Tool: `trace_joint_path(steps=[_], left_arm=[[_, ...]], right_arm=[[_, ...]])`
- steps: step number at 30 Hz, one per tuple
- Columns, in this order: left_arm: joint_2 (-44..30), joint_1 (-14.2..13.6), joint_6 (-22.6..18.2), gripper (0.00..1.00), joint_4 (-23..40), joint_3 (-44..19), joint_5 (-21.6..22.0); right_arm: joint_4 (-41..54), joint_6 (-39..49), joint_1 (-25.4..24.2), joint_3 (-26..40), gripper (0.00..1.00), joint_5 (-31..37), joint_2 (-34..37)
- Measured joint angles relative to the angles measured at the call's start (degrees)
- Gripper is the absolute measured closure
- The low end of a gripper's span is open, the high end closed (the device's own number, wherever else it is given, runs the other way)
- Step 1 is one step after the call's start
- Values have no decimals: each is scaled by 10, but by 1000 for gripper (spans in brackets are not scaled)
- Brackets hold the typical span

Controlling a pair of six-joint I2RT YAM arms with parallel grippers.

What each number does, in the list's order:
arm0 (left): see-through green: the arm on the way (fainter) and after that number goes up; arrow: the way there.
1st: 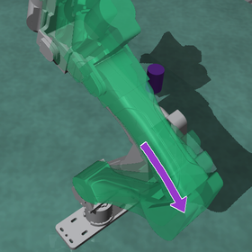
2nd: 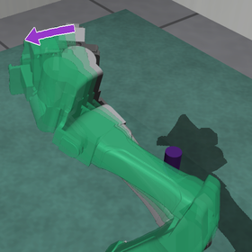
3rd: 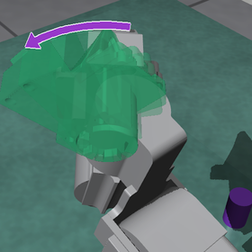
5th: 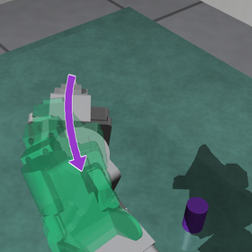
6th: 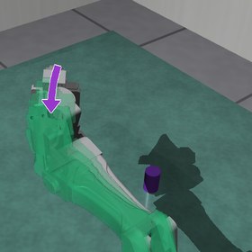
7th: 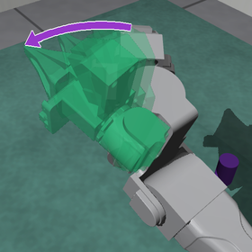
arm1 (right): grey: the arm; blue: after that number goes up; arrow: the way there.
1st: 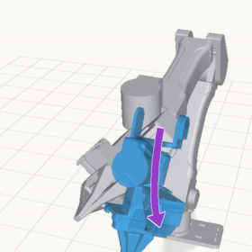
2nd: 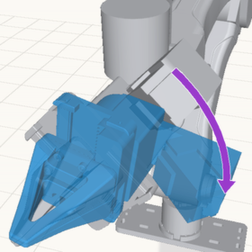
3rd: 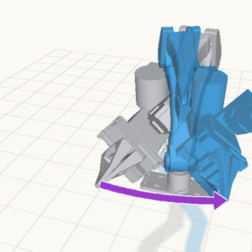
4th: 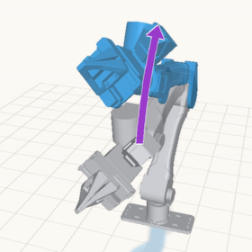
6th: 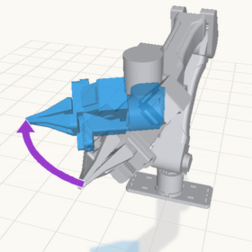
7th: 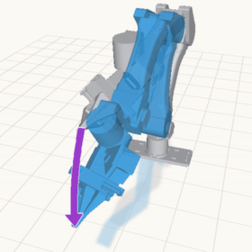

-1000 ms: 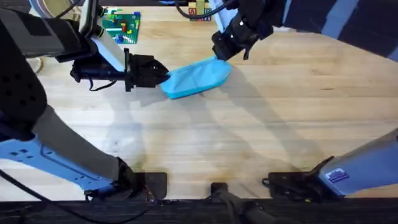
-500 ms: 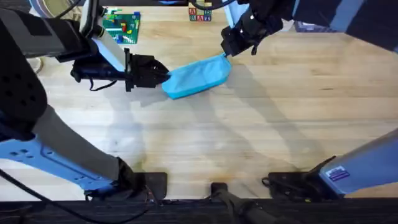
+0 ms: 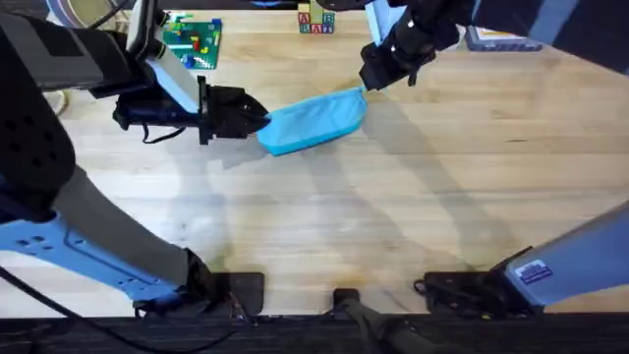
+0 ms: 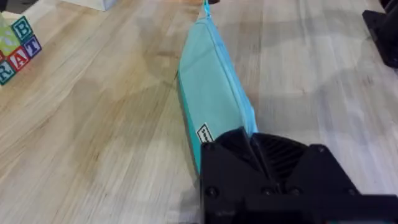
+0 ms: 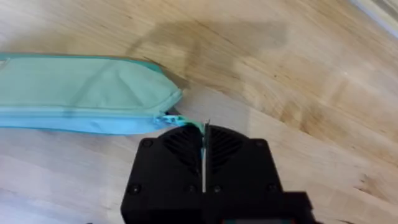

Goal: Unzip the bag, pick up the pens from the table one at a time and place them inside, then zip the bag closed.

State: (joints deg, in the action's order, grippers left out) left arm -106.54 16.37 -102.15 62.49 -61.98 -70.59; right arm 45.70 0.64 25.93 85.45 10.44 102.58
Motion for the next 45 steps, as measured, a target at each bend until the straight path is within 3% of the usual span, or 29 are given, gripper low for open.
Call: trace_joint_path(steps=[18, 27, 45], left_arm=[[0, -5, 0, 959, 3, 0, -3], [0, -3, 0, 959, 3, 0, 3], [0, -2, 0, 959, 3, 0, 3]], right_arm=[[-3, 0, -52, 0, 971, -30, 46], [1, 0, -115, 0, 972, 39, 58], [6, 0, -111, 0, 971, 50, 58]])
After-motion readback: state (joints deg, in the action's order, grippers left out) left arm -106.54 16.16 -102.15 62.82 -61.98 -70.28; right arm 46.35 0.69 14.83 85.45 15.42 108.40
